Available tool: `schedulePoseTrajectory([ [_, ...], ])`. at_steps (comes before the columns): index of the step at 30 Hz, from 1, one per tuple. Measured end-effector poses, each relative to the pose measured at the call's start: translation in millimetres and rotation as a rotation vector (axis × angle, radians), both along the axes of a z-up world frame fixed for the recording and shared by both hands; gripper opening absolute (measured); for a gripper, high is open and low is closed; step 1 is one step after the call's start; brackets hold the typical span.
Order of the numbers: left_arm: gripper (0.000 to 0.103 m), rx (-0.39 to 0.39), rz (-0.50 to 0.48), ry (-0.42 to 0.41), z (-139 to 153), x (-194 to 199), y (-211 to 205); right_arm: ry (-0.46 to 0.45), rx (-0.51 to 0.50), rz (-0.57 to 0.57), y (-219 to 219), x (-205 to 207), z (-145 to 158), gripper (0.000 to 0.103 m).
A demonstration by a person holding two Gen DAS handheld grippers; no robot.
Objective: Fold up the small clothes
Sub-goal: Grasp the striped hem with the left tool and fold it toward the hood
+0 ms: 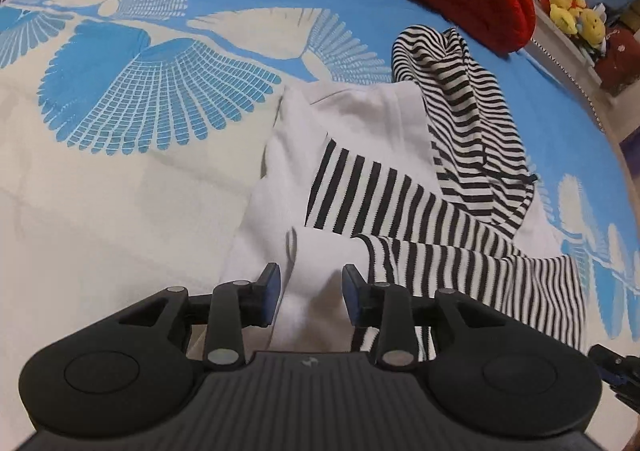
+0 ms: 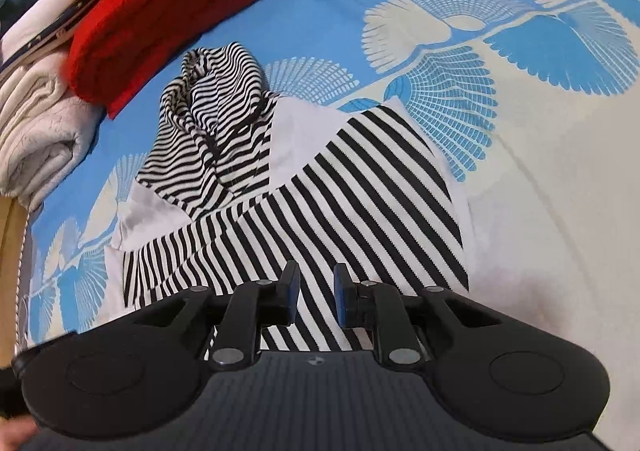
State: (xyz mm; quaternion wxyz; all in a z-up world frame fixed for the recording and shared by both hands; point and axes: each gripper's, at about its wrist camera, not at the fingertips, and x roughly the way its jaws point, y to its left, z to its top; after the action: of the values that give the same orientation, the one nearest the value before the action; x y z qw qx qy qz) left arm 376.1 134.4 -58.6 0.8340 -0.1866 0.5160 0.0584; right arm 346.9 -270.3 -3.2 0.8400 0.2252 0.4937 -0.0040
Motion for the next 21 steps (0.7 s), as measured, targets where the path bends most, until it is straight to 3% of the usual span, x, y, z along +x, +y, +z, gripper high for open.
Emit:
schedulePoseTrajectory([
  [11,0.043,0.068,-0.039,0.01,-13.9,6.9,-10.7,0.023,0.02,0.023,1.1,3.7,-7.4,0.019],
  [14,0.004,0.09,-0.077,-0.016,-8.7,4.6,-14.7,0.024,0.021,0.031,3.0,4.4,-8.4,0.019],
  [18,0.003,0.103,-0.081,-0.082,14.1,-1.3,-16.2,0.022,0.02,0.035,3.9,4.6,-8.4,0.019],
  [21,0.004,0.148,-0.059,-0.065,22.2,-5.3,-15.7,0.022,0.021,0.029,3.2,4.6,-8.4,0.019],
])
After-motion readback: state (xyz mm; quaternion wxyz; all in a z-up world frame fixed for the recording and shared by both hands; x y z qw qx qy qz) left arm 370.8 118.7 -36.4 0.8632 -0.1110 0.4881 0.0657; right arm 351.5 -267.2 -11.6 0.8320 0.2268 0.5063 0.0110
